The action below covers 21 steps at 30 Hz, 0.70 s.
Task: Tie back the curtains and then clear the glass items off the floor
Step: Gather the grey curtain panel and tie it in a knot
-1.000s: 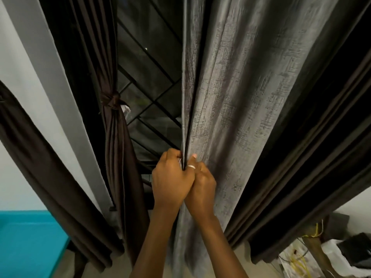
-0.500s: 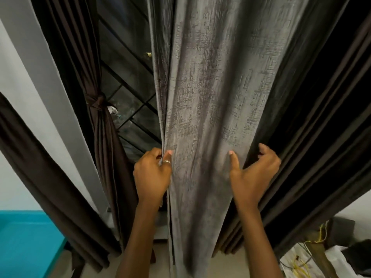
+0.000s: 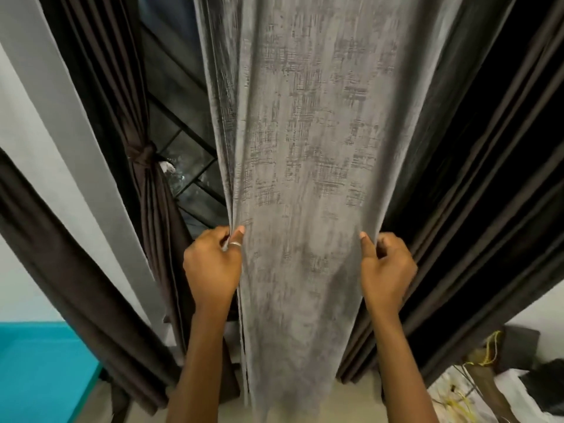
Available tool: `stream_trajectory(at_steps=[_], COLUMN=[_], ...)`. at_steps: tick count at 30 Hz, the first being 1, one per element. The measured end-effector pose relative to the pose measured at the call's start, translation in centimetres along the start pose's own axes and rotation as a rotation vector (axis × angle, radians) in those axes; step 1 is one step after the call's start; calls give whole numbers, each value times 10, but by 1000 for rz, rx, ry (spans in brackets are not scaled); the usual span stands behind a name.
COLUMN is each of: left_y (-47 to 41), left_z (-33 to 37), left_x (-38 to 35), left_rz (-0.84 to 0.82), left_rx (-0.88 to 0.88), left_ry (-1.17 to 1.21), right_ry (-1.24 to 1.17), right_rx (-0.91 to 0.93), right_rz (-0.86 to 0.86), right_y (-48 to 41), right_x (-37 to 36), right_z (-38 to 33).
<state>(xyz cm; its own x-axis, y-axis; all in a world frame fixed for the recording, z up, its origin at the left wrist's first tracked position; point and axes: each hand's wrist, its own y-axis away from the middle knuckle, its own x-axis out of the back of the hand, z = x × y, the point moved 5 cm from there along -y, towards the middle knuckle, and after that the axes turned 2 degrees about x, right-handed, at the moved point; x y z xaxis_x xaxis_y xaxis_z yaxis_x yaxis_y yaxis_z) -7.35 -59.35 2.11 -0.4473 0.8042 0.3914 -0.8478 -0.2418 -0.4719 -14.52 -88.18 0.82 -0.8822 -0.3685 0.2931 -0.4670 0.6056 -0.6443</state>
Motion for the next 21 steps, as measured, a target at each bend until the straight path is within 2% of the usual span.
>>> stream_trajectory(at_steps=[10, 14, 21], left_y=[20, 25, 27], left_z=[25, 30, 31], left_x=[-22, -28, -25], left_rz=[-177, -263, -288], left_rx=[-128, -124, -127], left_ry=[38, 117, 70], right_ry=[-98, -96, -135], right_rx=[138, 181, 213], right_rz=[-191, -237, -286], right_y=[56, 72, 79], right_x=[-54, -63, -67], right_z=[-63, -82, -83])
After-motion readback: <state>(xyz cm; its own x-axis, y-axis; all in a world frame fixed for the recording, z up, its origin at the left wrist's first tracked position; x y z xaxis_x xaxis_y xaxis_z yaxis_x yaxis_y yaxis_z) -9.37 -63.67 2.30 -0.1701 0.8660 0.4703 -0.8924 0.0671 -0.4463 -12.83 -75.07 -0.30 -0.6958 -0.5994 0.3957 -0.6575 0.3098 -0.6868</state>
